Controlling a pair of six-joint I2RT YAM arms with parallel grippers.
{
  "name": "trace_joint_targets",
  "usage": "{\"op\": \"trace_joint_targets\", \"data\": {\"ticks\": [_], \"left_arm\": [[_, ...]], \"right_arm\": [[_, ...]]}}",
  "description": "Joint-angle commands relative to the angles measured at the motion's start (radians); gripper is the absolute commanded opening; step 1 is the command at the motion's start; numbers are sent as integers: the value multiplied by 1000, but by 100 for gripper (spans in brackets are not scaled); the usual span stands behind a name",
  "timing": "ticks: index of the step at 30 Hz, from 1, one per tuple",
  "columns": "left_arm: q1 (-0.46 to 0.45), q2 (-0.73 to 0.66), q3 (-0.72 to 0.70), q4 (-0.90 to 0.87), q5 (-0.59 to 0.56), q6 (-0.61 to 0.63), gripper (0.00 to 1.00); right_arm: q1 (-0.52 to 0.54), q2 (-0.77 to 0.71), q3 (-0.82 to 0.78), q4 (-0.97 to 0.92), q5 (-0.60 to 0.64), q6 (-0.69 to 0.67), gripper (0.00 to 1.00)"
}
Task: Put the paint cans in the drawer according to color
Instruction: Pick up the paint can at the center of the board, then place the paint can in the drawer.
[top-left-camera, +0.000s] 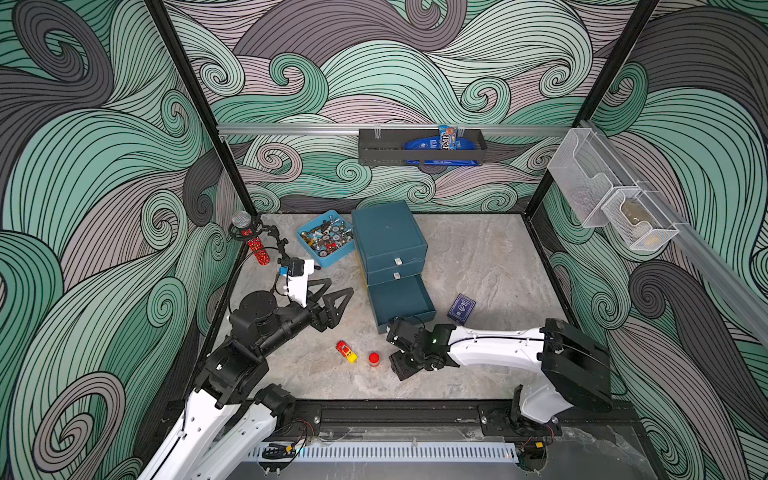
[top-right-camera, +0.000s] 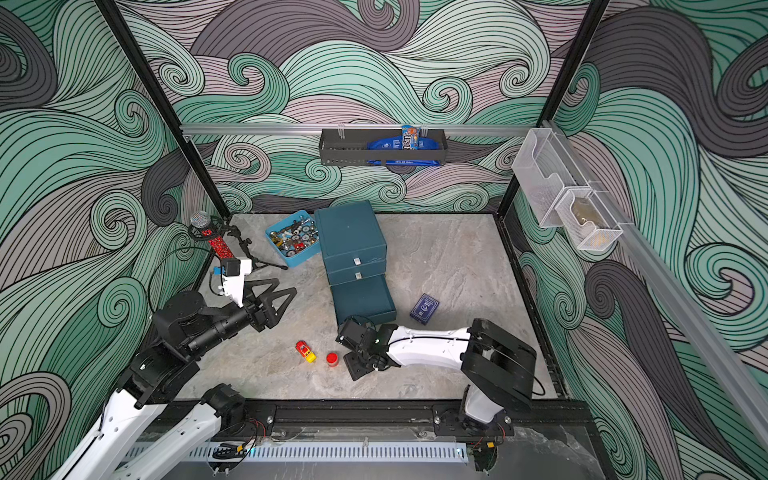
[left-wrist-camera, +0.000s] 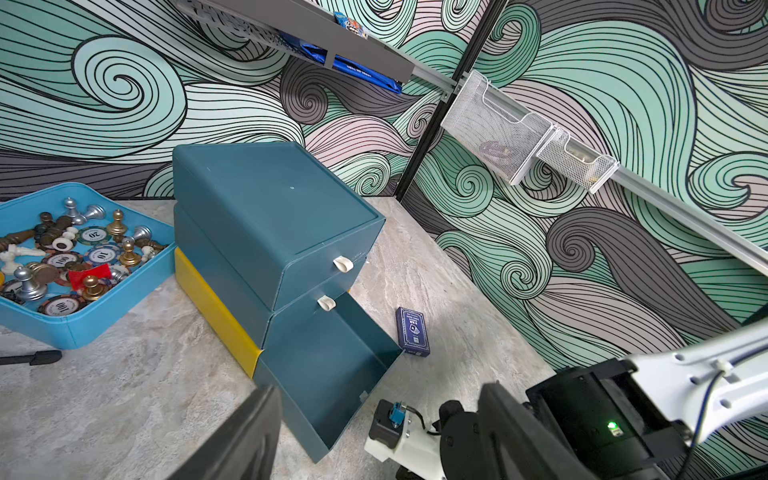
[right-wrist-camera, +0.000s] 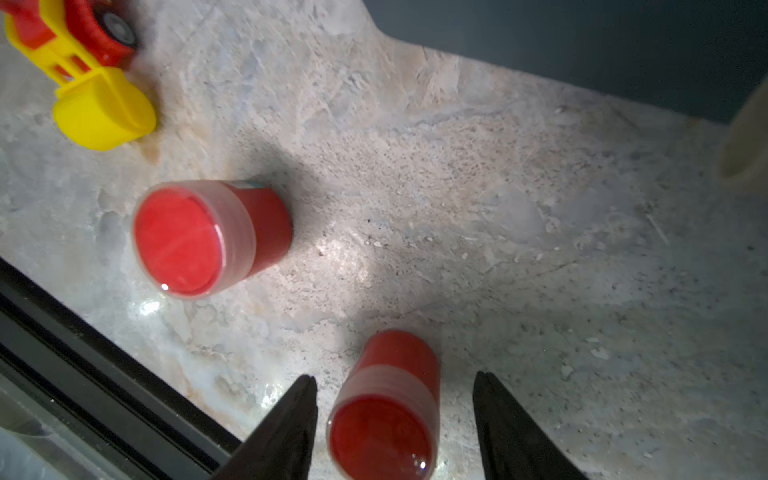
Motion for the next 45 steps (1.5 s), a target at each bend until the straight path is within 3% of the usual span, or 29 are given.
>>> {"op": "trace_joint_targets", "data": {"ticks": [1, 9, 17, 28, 33, 36, 42, 45], "left_arm": [[-6, -4, 32, 17, 2, -6, 78], [-5, -6, 38, 11, 0, -6, 78], [-6, -3, 34, 24, 3, -16, 78], [-5, -1, 43, 30, 2, -18, 78], [-5, -1, 55, 17, -1, -12, 78], [-5, -3, 54, 17, -1, -12, 78], [-6, 2, 55, 22, 0, -9, 78], [-5, 4, 55, 24, 0, -9, 78]], "right_arm": [[2, 28, 31, -9, 32, -15, 51], [-24, -47, 56, -31, 58, 50, 15], [-302, -185, 128, -45, 61, 317, 15], [-401, 77, 263, -35, 94, 545, 9], [-419, 130, 263, -35, 112, 577, 15], [-427, 166, 288, -34, 108, 566, 25], [-436, 194, 323, -34, 107, 538, 59], [-438, 172, 332, -35, 120, 505, 60]]}}
